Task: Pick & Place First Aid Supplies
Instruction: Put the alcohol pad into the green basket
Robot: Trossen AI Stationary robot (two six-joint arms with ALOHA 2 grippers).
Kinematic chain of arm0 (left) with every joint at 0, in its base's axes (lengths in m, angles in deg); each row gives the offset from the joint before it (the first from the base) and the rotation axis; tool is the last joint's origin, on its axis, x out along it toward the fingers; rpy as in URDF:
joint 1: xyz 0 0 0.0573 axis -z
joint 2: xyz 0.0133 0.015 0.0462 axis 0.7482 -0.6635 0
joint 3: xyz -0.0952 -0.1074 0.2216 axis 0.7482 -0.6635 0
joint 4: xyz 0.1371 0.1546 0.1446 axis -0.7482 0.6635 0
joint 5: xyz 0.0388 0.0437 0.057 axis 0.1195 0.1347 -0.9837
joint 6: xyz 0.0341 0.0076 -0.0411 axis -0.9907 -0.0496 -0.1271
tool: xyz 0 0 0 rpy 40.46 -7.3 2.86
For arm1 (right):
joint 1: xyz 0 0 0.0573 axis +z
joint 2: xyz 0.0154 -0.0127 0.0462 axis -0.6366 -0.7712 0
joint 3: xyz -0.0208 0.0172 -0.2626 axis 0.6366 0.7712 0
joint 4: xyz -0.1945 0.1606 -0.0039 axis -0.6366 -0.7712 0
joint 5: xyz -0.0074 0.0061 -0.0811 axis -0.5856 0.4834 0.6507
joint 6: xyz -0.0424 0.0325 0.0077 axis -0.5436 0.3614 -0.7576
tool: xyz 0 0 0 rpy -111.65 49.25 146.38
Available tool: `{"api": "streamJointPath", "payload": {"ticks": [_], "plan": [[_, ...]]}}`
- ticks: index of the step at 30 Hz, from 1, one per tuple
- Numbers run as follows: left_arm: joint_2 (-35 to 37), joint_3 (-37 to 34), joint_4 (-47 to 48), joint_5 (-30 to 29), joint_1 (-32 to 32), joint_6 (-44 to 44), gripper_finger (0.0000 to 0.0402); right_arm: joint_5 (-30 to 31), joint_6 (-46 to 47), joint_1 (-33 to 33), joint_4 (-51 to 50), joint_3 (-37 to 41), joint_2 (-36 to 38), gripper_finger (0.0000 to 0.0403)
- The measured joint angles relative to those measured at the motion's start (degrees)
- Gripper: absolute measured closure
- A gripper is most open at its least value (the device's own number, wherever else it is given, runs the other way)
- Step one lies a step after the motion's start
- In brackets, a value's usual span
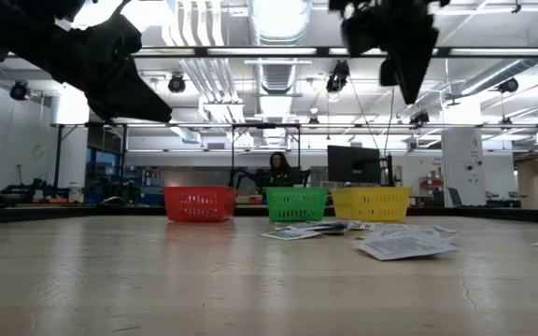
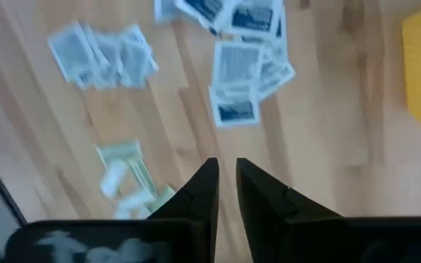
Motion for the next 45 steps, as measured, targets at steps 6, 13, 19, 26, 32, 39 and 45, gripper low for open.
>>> {"api": "streamJointPath", "payload": {"ticks": [6, 13, 19, 26, 32, 39, 45], "plan": [[0.0, 0.0, 0.0, 0.0, 0.0, -1.1, 0.0268, 8.7, 13.7, 5.0, 10.1, 12.2, 11.9, 0.0354], [0.0, 0.0, 0.0, 0.0, 0.0, -1.0, 0.0268, 10.1, 19.9, 7.7, 18.4, 24.8, 22.3, 0.0353], [0.0, 0.0, 0.0, 0.0, 0.0, -0.6, 0.0268, 9.9, 20.1, 7.7, 25.6, 34.7, 26.1, 0.0353], [0.0, 0.0, -0.3, 0.0, 0.0, -0.3, 0.0268, 10.5, 13.3, 7.3, 31.7, 40.2, 26.3, 0.0353], [0.0, 0.0, -0.5, 0.0, 0.0, -0.2, 0.0268, 16.7, 7.3, 7.3, 34.6, 41.5, 26.3, 0.0354], [0.0, 0.0, -0.5, 0.0, 0.0, -0.2, 0.0268, 17.1, -0.1, 7.3, 37.8, 41.2, 26.3, 0.0349], [0.0, 0.0, -0.5, 0.0, 0.0, 0.0, 0.0268, 15.1, -1.5, 7.3, 39.0, 40.6, 26.3, 0.0318]]}}
